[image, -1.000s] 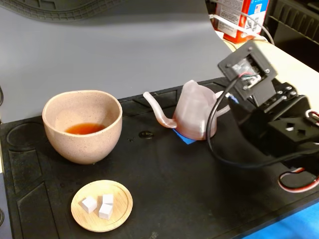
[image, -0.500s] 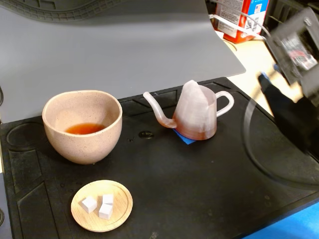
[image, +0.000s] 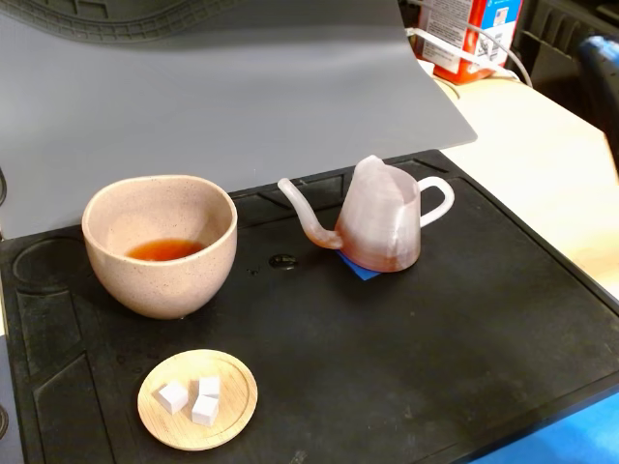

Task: Pick up a kettle and pour liquid into a cup.

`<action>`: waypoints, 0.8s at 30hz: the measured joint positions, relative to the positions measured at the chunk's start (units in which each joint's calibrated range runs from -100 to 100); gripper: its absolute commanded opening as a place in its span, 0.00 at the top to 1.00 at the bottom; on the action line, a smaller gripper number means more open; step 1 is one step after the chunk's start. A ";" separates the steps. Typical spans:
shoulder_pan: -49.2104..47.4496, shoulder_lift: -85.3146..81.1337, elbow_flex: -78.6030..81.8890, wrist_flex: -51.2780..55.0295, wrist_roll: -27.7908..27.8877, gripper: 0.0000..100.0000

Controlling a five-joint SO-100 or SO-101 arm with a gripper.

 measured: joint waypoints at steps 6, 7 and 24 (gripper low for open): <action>0.00 -22.35 -1.27 36.24 -4.50 0.99; 0.00 -22.86 -1.27 38.69 -4.66 0.99; 0.00 -22.60 0.88 79.65 -7.81 0.99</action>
